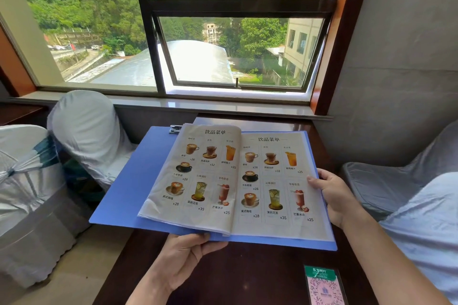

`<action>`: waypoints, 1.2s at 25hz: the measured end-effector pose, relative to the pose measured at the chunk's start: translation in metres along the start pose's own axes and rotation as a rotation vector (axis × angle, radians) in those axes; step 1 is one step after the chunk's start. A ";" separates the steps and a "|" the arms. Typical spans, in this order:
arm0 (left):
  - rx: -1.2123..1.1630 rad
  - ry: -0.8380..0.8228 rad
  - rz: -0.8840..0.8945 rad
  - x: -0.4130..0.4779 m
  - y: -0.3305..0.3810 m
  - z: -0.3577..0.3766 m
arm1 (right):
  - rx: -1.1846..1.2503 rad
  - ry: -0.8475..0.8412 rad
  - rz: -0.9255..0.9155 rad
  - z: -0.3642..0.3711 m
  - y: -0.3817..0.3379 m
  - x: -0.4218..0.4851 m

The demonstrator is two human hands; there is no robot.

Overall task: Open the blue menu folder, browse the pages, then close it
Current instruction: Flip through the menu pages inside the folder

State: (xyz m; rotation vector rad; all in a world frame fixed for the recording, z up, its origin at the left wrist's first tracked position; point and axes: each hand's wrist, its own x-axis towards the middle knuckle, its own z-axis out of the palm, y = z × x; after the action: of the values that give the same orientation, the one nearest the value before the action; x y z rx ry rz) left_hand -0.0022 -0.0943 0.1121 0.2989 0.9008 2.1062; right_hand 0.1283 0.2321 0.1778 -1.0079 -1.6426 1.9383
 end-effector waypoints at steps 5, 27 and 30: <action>0.062 -0.012 -0.026 -0.001 -0.001 -0.005 | -0.023 0.040 -0.125 0.004 0.006 0.001; 0.199 -0.067 0.076 -0.003 0.004 0.009 | 0.085 0.014 -0.086 0.005 0.019 -0.005; 0.177 -0.046 0.071 -0.004 0.007 0.015 | 0.114 -0.010 -0.047 0.006 0.020 -0.008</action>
State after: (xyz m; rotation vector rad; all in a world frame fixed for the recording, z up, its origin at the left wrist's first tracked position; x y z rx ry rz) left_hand 0.0031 -0.0928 0.1278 0.4756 1.0654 2.0788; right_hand 0.1316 0.2179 0.1604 -0.9098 -1.5285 1.9840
